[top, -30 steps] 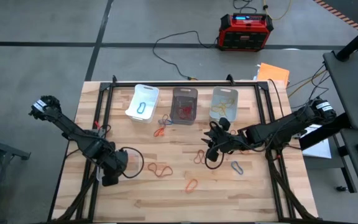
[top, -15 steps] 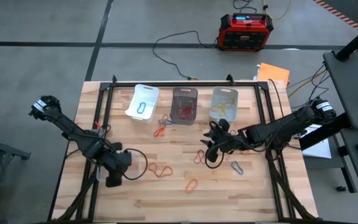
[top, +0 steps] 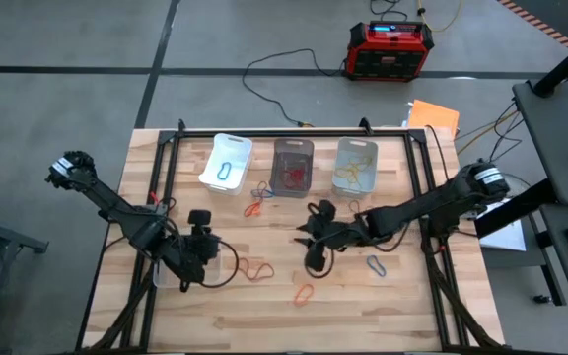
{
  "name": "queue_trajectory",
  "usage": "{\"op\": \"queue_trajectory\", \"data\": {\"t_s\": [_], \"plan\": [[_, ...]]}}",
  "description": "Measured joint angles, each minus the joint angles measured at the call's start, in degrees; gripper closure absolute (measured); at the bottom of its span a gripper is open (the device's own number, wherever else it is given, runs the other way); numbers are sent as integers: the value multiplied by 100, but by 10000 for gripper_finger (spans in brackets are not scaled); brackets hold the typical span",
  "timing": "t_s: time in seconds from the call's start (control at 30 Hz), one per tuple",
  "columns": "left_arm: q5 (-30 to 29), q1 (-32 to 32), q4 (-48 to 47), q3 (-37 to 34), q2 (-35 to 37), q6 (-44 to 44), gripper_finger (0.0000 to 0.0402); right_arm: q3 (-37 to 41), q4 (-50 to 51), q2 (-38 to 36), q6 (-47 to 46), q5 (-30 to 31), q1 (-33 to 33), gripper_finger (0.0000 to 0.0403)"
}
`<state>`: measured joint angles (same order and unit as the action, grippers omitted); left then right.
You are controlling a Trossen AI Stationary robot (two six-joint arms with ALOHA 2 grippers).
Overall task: Sort rubber bands into baskets
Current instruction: Put the red rubber band into the black bin
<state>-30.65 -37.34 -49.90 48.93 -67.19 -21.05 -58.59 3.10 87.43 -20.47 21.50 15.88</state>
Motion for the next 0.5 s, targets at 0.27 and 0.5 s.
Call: {"op": "queue_trajectory", "data": {"t_s": [0.27,0.5], "plan": [[-536,9,-17,0,168,157,269,-1287,604,1139,592,-240,-2,268],[-645,9,-19,0,169,156,269,-2035,642,1983,987,-533,-4,268]]}}
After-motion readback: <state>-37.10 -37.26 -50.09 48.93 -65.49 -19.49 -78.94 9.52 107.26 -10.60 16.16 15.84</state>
